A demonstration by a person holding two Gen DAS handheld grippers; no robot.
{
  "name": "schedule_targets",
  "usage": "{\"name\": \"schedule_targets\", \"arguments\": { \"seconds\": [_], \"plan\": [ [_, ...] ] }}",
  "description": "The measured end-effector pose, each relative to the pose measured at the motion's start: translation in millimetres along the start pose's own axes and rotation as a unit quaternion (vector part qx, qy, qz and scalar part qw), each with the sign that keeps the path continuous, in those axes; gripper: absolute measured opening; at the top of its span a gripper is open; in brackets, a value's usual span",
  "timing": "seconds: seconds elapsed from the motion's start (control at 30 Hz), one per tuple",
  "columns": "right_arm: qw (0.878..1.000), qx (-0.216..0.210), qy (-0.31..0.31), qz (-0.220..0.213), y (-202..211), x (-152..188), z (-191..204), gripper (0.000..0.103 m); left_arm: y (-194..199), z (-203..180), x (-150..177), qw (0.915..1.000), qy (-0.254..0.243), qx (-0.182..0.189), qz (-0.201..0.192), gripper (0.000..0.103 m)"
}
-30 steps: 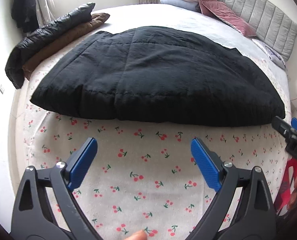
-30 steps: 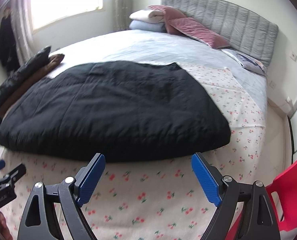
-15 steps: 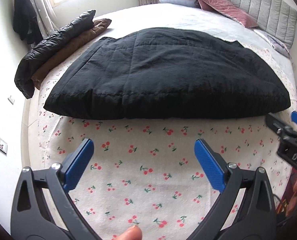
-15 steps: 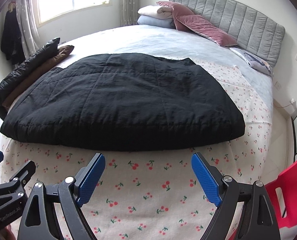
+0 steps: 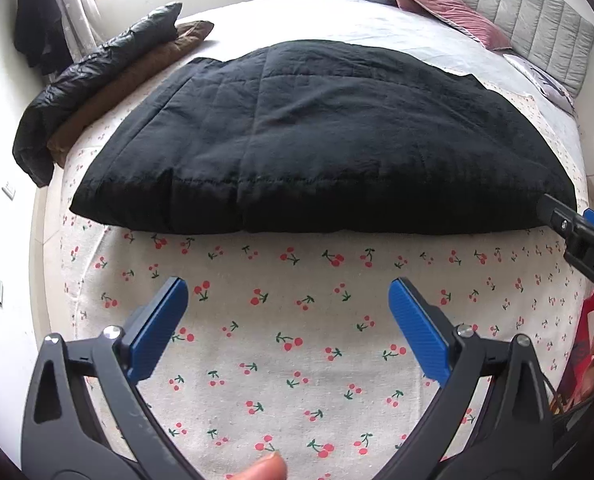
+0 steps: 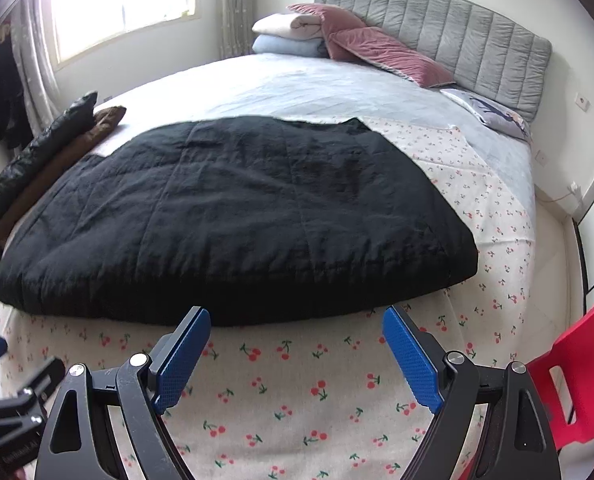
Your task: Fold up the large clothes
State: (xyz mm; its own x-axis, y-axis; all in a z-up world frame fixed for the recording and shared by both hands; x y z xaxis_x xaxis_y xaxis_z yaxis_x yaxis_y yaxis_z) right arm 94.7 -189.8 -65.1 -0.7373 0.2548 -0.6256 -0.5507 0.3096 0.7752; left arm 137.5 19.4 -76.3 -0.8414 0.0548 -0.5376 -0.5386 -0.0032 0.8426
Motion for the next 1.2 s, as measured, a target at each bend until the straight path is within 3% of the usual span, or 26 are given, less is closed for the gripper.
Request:
{"name": "schedule_targets", "arguments": {
  "seconds": [0.6,1.2],
  "plan": [
    [1.000,0.003,0.009,0.000,0,2,7,0.089,11,5,-1,0.9998,0.003,-0.008,-0.020,0.100],
    [1.000,0.000,0.026,0.018,-4,10,11,0.089,7,9,0,0.9997,0.020,0.003,-0.011,0.100]
  ]
}}
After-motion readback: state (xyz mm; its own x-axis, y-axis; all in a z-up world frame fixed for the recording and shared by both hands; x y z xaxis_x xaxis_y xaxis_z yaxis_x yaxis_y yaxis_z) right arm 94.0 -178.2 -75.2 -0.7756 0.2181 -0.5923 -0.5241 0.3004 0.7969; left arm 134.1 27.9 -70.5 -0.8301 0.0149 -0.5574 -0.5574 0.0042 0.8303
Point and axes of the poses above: each gripper's, at about its wrist camera, not at the fingertips, and y roughly against the way its jaws point, z to its left, x to its underside, the point moved 5 cm from there along -y, roughly the way its jaws point
